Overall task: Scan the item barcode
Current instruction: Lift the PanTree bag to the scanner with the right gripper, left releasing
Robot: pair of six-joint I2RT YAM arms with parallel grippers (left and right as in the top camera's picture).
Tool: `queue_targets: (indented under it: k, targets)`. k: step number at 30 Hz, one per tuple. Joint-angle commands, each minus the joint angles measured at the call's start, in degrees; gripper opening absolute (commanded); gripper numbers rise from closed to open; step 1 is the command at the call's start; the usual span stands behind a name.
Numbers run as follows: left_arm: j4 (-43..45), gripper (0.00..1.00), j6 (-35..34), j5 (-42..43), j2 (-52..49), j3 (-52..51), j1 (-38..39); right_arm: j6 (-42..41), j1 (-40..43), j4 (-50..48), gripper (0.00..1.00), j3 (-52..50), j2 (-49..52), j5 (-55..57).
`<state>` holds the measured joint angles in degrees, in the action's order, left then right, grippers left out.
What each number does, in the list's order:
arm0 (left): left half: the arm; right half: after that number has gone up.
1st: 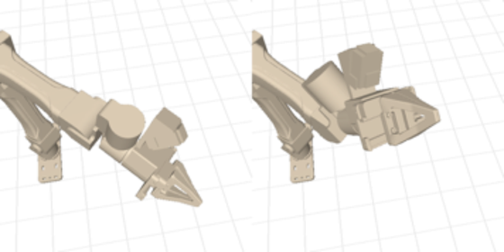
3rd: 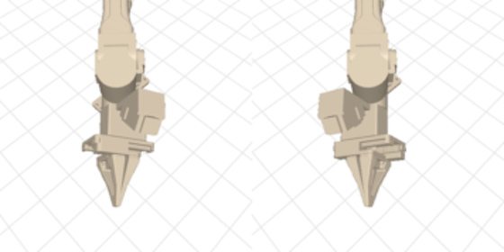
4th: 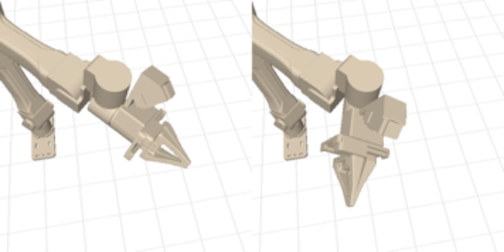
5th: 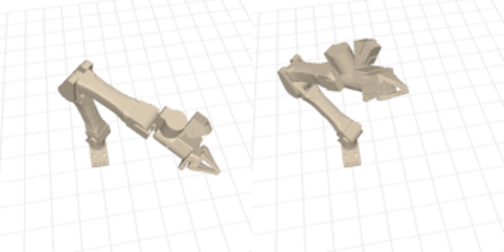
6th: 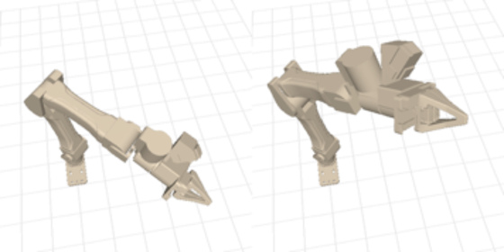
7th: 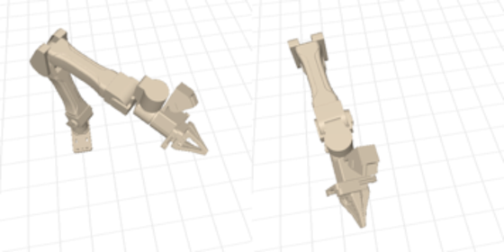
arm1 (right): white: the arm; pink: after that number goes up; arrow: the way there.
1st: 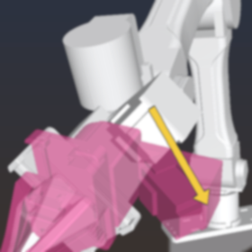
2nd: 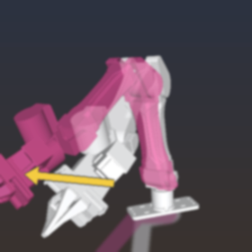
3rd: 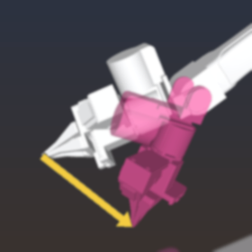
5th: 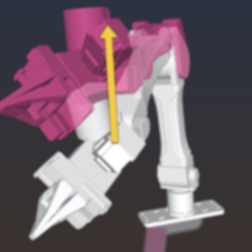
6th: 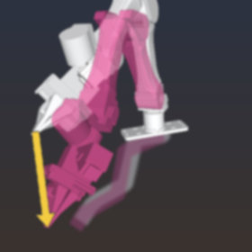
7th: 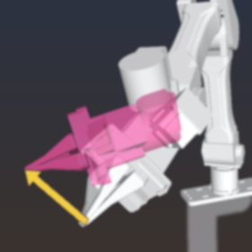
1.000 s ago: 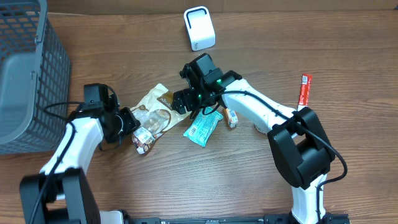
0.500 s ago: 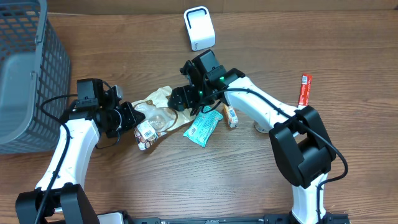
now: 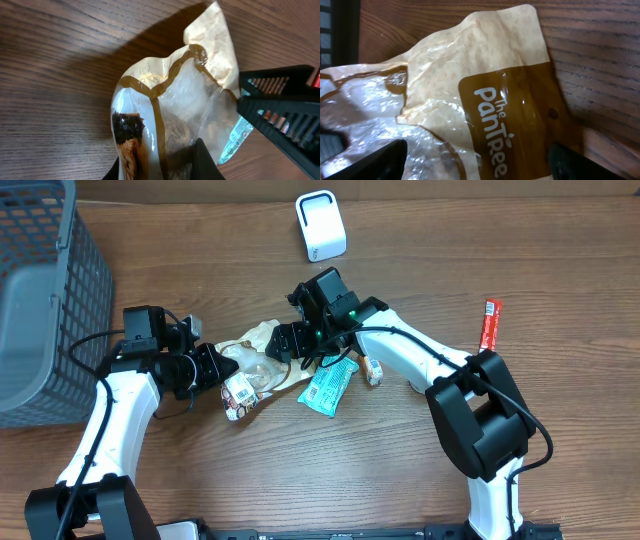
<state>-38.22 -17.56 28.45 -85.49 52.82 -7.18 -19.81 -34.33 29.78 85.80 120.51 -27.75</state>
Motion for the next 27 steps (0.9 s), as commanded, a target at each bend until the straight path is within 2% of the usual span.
queue_targets:
  k: [1, 8, 10, 15, 19, 24, 26, 27]
  targets:
    - [0.8, 0.04, 2.2, 4.7, 0.9, 1.5, -0.3, -1.5, -0.2, -0.9, 0.93, -0.4, 1.6, -0.5]
    - [1.0, 0.04, 2.2, 5.0, 0.9, 1.8, -0.3, -2.9, -0.7, -2.8, 0.92, -0.4, 3.1, -5.7]
    - [1.0, 0.04, 2.4, 5.0, 0.9, 1.8, -0.3, -2.7, -0.9, -4.3, 0.85, -0.3, 3.1, -10.1]
    - [0.9, 0.04, 3.2, 4.1, 0.9, 1.8, -0.3, -2.7, -0.5, -8.7, 0.54, -0.3, 3.0, -21.6]
    - [1.0, 0.04, 3.8, 3.9, 0.9, 1.8, -0.3, -2.7, 0.7, -9.6, 0.41, -0.3, 3.0, -25.1]
    - [1.0, 0.04, 3.9, -0.5, 0.9, 1.8, -0.3, -2.4, 1.2, -9.7, 0.29, -0.3, 3.0, -25.0]
    - [1.4, 0.12, 3.9, -3.0, 0.9, 1.8, -0.3, -1.9, 1.2, -9.9, 0.25, -0.3, 3.0, -24.5]
    - [1.6, 0.27, 3.9, -4.1, 0.9, 1.8, -0.3, -0.8, 1.1, -9.9, 0.21, -0.3, 3.0, -24.3]
